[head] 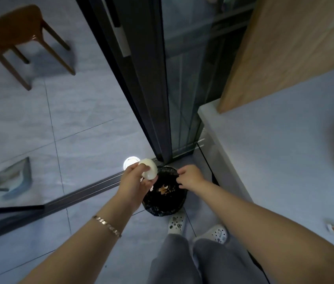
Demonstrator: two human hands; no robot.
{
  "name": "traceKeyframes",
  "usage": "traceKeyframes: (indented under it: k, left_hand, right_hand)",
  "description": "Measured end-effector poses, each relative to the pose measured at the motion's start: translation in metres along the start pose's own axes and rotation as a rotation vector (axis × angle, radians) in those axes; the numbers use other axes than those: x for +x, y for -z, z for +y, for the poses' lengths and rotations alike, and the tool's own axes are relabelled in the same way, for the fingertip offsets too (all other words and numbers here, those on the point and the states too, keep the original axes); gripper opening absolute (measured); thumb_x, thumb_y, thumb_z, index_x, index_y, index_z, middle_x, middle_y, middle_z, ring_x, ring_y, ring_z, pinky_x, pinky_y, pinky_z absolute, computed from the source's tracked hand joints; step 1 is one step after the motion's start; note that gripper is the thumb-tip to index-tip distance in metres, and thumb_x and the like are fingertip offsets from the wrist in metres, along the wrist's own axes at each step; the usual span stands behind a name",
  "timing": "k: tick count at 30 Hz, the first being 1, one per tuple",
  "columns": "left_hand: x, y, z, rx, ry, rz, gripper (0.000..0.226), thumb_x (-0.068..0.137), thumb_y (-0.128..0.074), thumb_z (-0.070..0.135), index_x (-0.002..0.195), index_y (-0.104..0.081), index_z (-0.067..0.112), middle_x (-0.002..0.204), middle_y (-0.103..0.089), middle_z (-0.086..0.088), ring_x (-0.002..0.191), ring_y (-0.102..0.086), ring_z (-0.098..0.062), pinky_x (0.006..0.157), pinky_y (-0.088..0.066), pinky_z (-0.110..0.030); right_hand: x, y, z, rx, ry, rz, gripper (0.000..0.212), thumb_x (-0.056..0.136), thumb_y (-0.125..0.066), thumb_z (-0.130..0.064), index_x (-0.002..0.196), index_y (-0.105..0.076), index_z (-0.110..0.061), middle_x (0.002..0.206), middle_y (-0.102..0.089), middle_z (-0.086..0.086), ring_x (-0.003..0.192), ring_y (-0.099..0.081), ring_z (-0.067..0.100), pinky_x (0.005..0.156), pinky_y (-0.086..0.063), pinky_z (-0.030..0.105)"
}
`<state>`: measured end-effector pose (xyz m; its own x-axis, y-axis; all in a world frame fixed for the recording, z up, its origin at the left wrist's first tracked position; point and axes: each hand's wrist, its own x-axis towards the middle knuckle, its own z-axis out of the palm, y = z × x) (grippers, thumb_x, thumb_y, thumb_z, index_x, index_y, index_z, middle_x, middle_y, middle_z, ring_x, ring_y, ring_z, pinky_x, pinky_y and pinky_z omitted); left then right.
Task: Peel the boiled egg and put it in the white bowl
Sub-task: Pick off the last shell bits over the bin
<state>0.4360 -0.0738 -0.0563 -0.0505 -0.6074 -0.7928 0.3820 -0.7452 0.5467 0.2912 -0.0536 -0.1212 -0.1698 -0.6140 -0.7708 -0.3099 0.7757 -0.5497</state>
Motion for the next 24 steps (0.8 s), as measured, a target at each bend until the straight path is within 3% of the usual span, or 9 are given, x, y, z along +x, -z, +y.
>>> traceKeyframes:
  k: [4, 8, 10, 12, 14, 18, 20, 22, 24]
  left_hand:
    - [0.004, 0.000, 0.006, 0.014, 0.014, 0.002, 0.024, 0.084, -0.047, -0.002, 0.107, -0.050, 0.003, 0.110, -0.050, -0.019, 0.086, -0.058, -0.027, 0.062, -0.053, -0.029]
    - [0.006, -0.002, 0.011, -0.013, 0.039, -0.022, 0.019, 0.084, -0.047, -0.002, 0.102, -0.050, 0.003, 0.112, -0.048, -0.020, 0.093, -0.057, -0.030, 0.072, -0.053, -0.034]
    - [0.007, -0.002, 0.013, 0.002, 0.024, -0.012, 0.023, 0.084, -0.046, -0.003, 0.107, -0.048, 0.003, 0.106, -0.049, -0.019, 0.090, -0.057, -0.029, 0.075, -0.053, -0.035]
    - [0.007, -0.002, 0.014, 0.021, 0.012, 0.004, 0.022, 0.085, -0.047, -0.002, 0.105, -0.048, 0.004, 0.099, -0.050, -0.017, 0.091, -0.056, -0.030, 0.074, -0.053, -0.034]
    - [0.005, -0.003, 0.015, 0.038, 0.010, 0.005, 0.015, 0.085, -0.047, -0.003, 0.097, -0.050, 0.005, 0.097, -0.050, -0.016, 0.095, -0.055, -0.032, 0.073, -0.053, -0.033]
    - [0.003, -0.003, 0.015, 0.085, 0.007, 0.006, 0.013, 0.085, -0.048, -0.003, 0.088, -0.051, 0.009, 0.095, -0.050, -0.015, 0.086, -0.056, -0.028, 0.072, -0.053, -0.033]
    - [0.002, -0.003, 0.014, 0.085, 0.014, 0.000, 0.013, 0.085, -0.048, -0.003, 0.088, -0.051, 0.009, 0.094, -0.050, -0.014, 0.084, -0.056, -0.027, 0.070, -0.053, -0.033]
    - [0.001, -0.004, 0.014, 0.083, 0.019, -0.001, 0.013, 0.085, -0.049, -0.003, 0.087, -0.051, 0.010, 0.095, -0.050, -0.014, 0.085, -0.056, -0.027, 0.067, -0.052, -0.031]
    - [0.000, -0.005, 0.014, 0.090, 0.018, 0.000, 0.014, 0.085, -0.049, -0.003, 0.086, -0.051, 0.011, 0.094, -0.049, -0.014, 0.084, -0.056, -0.027, 0.066, -0.052, -0.031]
  right_hand:
    - [0.005, -0.006, -0.002, 0.021, 0.035, 0.034, 0.032, 0.085, -0.048, 0.007, 0.116, -0.059, 0.002, 0.124, -0.058, 0.023, 0.115, -0.055, 0.036, 0.101, -0.045, 0.046]
    - [-0.003, -0.006, -0.009, 0.019, 0.078, 0.010, 0.034, 0.088, -0.046, 0.004, 0.120, -0.057, -0.001, 0.127, -0.056, 0.020, 0.117, -0.053, 0.033, 0.101, -0.046, 0.044]
    - [-0.005, -0.003, -0.010, 0.095, 0.075, 0.024, 0.032, 0.089, -0.045, 0.004, 0.120, -0.055, 0.001, 0.119, -0.057, 0.021, 0.110, -0.056, 0.032, 0.087, -0.053, 0.038]
    - [-0.010, 0.000, -0.012, 0.180, 0.059, 0.066, 0.028, 0.087, -0.050, 0.005, 0.114, -0.058, 0.003, 0.099, -0.060, 0.015, 0.088, -0.061, 0.025, 0.060, -0.056, 0.025]
    - [-0.016, 0.002, -0.015, 0.106, 0.109, 0.116, 0.020, 0.082, -0.060, 0.003, 0.101, -0.064, 0.002, 0.082, -0.060, 0.009, 0.071, -0.061, 0.019, 0.051, -0.054, 0.021]
    - [-0.024, 0.000, -0.016, -0.111, 0.229, 0.189, 0.011, 0.077, -0.071, -0.020, 0.076, -0.069, -0.009, 0.074, -0.071, 0.011, 0.071, -0.067, 0.022, 0.066, -0.056, 0.034]
    - [-0.024, -0.001, -0.015, -0.050, 0.230, 0.108, 0.016, 0.082, -0.065, -0.015, 0.092, -0.070, -0.004, 0.094, -0.072, 0.016, 0.086, -0.067, 0.023, 0.076, -0.057, 0.035]
    - [-0.025, 0.000, -0.017, 0.079, 0.151, -0.016, 0.027, 0.087, -0.052, 0.003, 0.113, -0.058, 0.008, 0.118, -0.060, 0.030, 0.109, -0.060, 0.033, 0.087, -0.053, 0.034]
    - [-0.027, 0.000, -0.019, 0.160, 0.094, -0.078, 0.032, 0.088, -0.042, 0.012, 0.119, -0.049, 0.013, 0.124, -0.052, 0.037, 0.121, -0.050, 0.041, 0.089, -0.049, 0.035]
